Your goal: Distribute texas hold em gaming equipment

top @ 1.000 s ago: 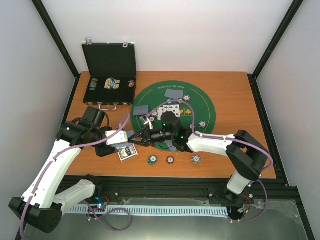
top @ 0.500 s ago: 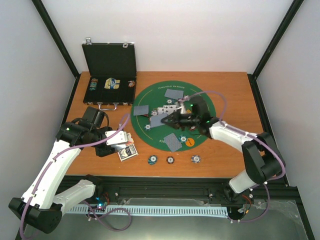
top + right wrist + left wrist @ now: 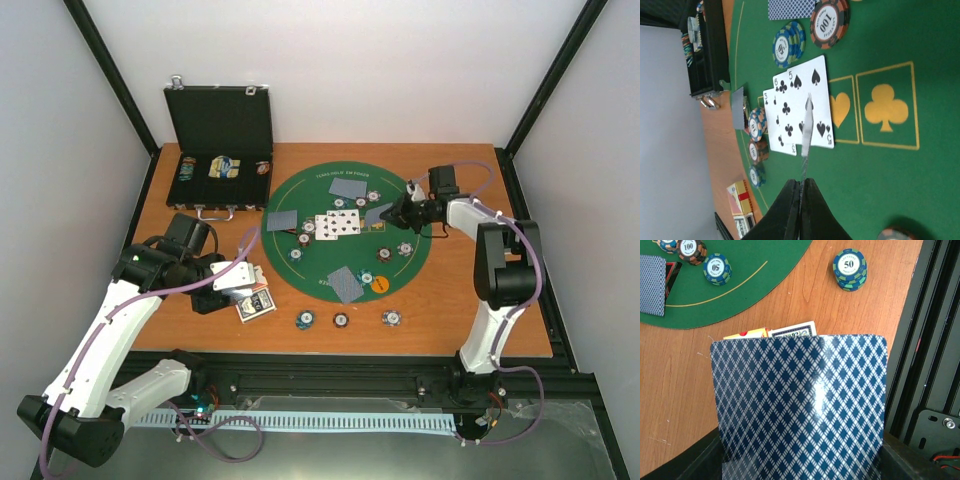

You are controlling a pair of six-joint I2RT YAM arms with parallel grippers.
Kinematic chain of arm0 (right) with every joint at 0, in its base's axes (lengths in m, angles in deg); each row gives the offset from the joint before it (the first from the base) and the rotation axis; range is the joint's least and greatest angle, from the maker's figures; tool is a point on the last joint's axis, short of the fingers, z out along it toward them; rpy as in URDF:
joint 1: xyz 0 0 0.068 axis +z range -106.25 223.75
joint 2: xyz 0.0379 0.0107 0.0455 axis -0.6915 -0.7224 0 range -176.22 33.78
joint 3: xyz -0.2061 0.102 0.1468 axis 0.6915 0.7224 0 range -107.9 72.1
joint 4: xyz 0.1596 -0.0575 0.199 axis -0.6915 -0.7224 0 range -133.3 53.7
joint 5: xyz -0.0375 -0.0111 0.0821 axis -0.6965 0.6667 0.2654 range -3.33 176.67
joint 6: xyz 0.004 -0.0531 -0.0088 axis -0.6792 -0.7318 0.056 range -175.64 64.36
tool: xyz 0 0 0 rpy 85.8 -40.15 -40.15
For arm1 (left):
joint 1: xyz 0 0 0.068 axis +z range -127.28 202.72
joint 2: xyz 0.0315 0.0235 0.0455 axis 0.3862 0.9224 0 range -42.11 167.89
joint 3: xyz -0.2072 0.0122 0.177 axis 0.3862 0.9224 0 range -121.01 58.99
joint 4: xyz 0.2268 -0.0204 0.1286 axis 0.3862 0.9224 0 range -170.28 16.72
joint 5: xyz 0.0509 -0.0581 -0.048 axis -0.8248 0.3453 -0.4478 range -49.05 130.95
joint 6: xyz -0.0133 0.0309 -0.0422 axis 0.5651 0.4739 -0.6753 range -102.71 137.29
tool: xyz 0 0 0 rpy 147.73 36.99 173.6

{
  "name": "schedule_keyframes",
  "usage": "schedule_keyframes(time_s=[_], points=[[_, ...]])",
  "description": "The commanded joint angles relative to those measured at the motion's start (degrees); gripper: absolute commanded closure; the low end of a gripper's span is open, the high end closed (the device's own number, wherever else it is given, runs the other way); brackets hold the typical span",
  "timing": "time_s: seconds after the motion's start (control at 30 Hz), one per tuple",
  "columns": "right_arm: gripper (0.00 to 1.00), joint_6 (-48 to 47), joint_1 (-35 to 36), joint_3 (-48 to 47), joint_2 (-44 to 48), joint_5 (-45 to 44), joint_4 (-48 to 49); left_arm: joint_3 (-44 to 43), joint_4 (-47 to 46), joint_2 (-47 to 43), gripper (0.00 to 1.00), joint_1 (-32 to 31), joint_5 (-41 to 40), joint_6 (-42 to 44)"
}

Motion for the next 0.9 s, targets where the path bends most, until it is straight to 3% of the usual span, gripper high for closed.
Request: schedule_keyframes(time_s=[0.0,0.57,0.87], points=[[0.97,-4.6,0.2,-5.6,-4.2,0.6,-4.9,-1.5,-0.3,0.0,0.84,0.0,1.6,-0.7],[0.97,-5.0,-0.9,-10.1,-13.4,2.5,-5.3,-0.5,-0.4,-1.1,0.84,0.0,0.8,-0.6],[0.80,-7.5,-1.3,-10.9,-13.8,-5.9,-10.8,-0.8,-0.3,-1.2,0.83,0.0,0.8,-0.8]])
